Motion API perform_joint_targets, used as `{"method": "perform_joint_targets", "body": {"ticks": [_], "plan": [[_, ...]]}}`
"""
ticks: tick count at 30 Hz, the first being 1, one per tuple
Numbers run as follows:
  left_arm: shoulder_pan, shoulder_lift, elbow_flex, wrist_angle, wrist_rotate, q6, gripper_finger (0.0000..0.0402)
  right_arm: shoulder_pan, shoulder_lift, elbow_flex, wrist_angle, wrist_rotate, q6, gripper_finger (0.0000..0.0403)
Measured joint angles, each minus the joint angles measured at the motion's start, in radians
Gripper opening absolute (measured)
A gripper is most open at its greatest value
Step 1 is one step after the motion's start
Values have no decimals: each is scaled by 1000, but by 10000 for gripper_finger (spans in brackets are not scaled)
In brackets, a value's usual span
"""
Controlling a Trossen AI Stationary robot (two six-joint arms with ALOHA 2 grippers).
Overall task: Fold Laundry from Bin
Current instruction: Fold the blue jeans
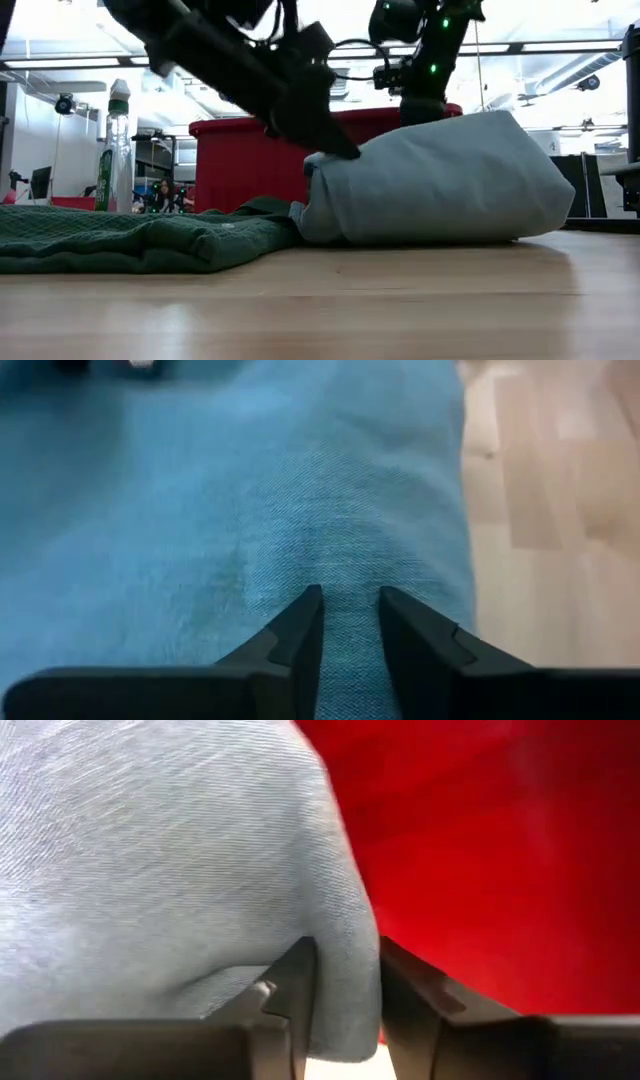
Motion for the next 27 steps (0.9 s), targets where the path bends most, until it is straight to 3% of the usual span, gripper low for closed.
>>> {"method": "perform_joint_targets", "body": {"ticks": [4,7,12,17,20,27], "plan": [[18,35,0,0,0,-32,75,1,0,109,-206,0,179,120],[23,52,0,7,-2,-49,75,19,-17,153,-262,13,330,130],[25,72,0,3,36,-73,74,58,-77,163,-225,51,307,124],[25,92,0,3,69,-110,74,60,-135,171,-209,-59,351,120],[25,96,0,3,70,-123,74,108,-180,103,-123,-191,403,121],[21,96,2,-24,54,-123,74,258,-252,-306,348,-201,564,87]]}}
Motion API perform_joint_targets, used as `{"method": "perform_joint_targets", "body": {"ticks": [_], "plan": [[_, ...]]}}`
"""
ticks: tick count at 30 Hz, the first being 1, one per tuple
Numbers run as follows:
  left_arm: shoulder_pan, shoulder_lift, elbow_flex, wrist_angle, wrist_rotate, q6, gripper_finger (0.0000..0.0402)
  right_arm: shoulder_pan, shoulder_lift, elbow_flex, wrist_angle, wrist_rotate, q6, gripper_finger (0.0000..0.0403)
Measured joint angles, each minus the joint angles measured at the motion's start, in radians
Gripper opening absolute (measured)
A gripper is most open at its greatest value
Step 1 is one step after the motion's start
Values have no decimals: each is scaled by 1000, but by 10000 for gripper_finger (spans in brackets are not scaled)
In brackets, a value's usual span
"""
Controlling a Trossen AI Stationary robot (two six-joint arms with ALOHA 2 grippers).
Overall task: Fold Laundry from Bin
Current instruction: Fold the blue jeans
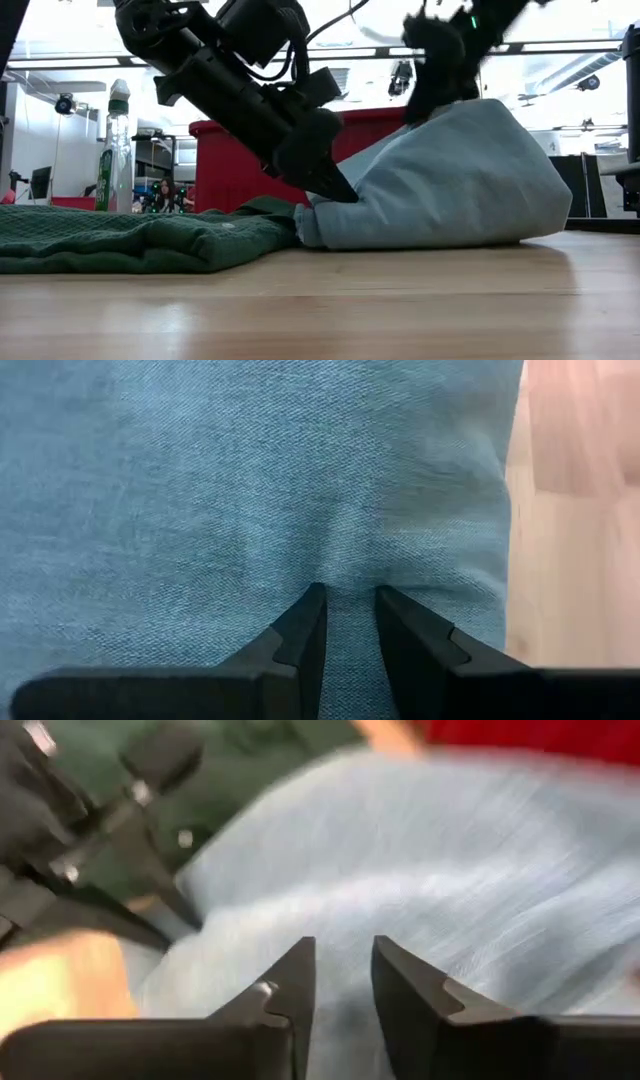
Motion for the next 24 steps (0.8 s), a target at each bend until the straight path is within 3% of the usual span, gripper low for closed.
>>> {"method": "perform_joint_targets", "body": {"ticks": [3,7,10,18,24], "plan": [[-6,0,0,-40,-4,-3,74,18,17,-138,115,46,113,56],[-11,-1,2,-73,-6,-20,74,29,47,-252,133,120,276,16],[-12,-1,1,-79,16,-33,74,43,61,-296,170,132,323,13],[-38,-75,-4,-132,53,-27,74,87,-31,-238,108,149,273,13],[-53,-116,-4,-164,53,-29,74,191,-96,-176,115,218,244,13]]}}
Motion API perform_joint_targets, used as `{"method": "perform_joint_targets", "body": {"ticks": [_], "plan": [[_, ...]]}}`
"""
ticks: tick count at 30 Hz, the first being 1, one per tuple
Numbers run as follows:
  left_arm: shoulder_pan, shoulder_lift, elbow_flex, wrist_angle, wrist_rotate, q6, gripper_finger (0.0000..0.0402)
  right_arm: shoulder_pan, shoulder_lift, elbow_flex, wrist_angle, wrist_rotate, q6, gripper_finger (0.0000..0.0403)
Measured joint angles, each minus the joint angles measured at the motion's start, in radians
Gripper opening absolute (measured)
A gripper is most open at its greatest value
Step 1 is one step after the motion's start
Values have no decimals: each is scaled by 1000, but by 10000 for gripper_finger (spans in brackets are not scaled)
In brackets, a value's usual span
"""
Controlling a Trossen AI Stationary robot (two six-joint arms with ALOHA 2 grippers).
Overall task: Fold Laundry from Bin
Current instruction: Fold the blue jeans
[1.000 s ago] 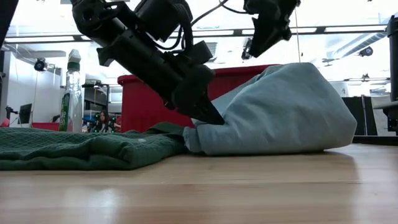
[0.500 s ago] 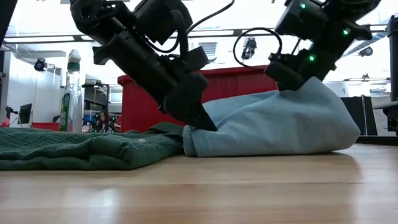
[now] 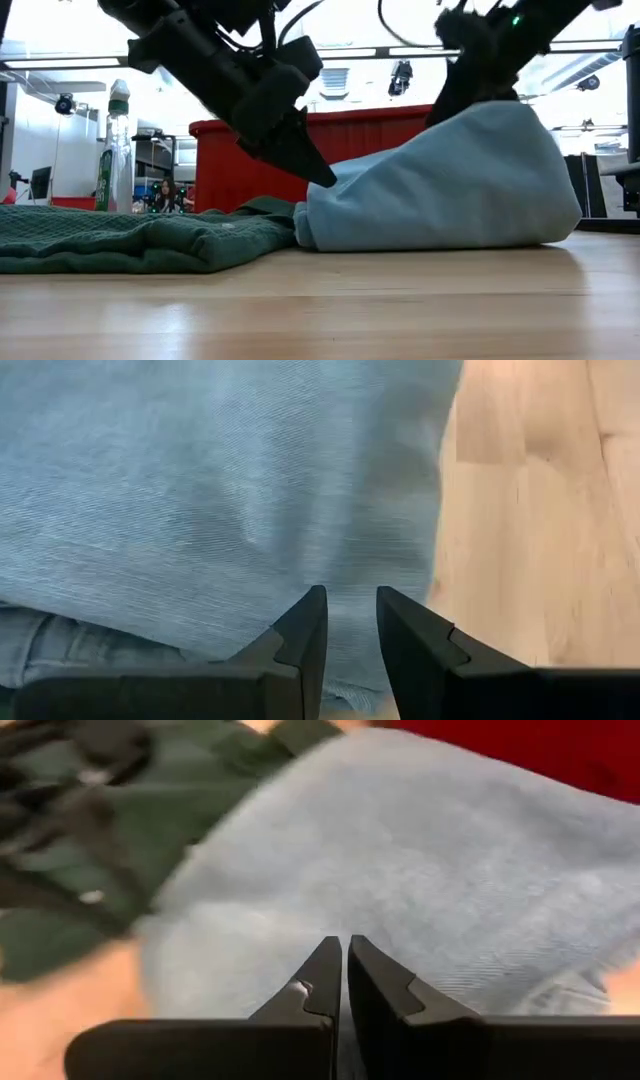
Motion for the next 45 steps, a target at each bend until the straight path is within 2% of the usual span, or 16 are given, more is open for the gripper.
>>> {"method": "perform_joint_targets", "body": {"ticks": [5,7,12,18,20,23,29,35,40,45], "plan": [[1,27,0,18,-2,-33,74,127,15,5,3,-8,32,13],[0,41,0,25,-3,-43,74,164,28,5,-48,22,75,13],[12,82,0,55,-7,-85,75,184,25,67,-259,185,187,13],[8,68,3,54,-8,-109,75,207,39,218,-306,203,106,13],[8,56,12,58,-8,-104,75,235,56,257,-287,177,66,13],[9,54,26,61,-9,-94,75,270,93,275,-257,85,32,13],[11,62,32,61,-15,-78,75,302,212,202,-287,-65,216,12],[11,65,31,8,-25,-105,75,289,291,128,-483,-65,469,12],[0,59,30,-23,-26,-132,75,297,268,109,-488,-107,524,12],[-38,27,33,-41,-26,-132,75,337,210,156,-493,-73,551,12]]}}
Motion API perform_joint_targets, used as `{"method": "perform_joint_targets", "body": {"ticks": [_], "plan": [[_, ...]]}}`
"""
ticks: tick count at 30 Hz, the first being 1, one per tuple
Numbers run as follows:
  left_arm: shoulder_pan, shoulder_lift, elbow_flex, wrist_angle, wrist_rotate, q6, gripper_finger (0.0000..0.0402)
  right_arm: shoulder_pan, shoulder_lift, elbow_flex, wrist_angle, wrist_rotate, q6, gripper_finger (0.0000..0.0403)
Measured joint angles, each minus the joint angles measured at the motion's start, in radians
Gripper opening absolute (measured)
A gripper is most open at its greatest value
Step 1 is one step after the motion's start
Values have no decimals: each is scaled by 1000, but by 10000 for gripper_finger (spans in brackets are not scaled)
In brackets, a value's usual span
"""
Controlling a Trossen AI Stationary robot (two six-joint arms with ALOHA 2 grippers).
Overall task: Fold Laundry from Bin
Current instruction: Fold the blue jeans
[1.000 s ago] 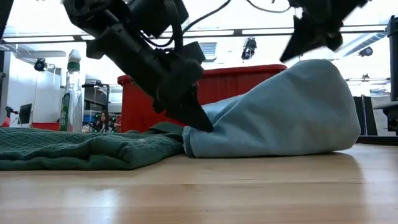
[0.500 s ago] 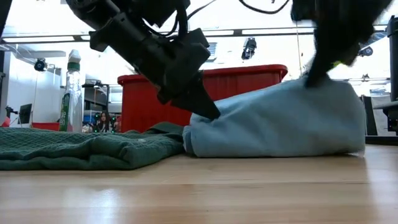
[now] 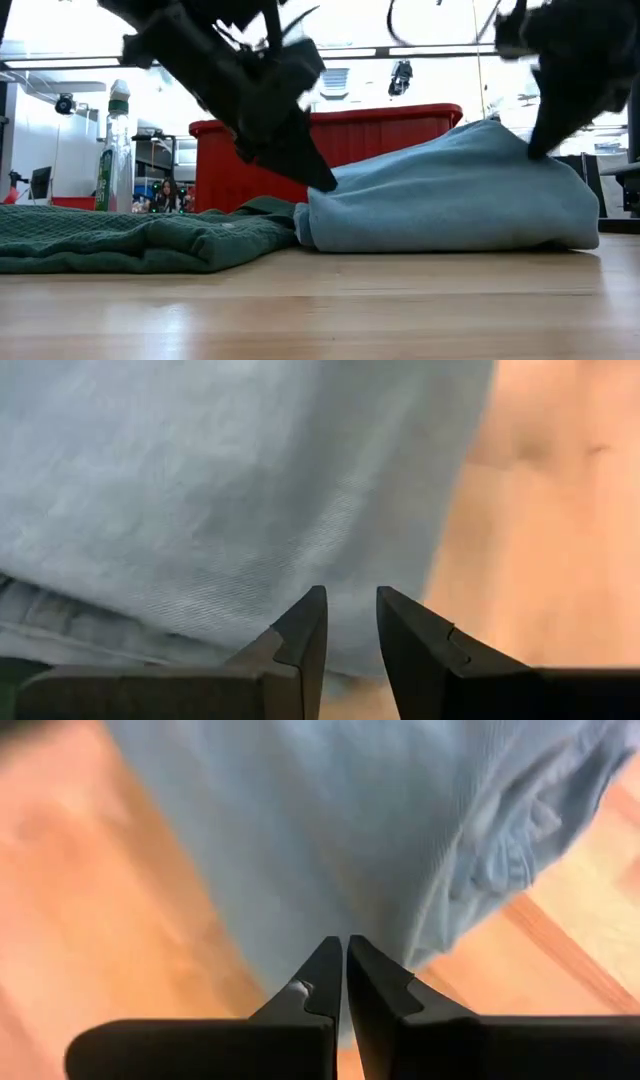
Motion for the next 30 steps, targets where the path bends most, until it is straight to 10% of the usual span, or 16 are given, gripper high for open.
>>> {"method": "perform_joint_targets", "body": {"ticks": [12,30], "plan": [[18,-24,19,113,-26,154,75,-56,-26,87,63,314,-215,12],[75,99,18,127,-61,57,75,-361,-25,-144,206,300,-335,12]]}}
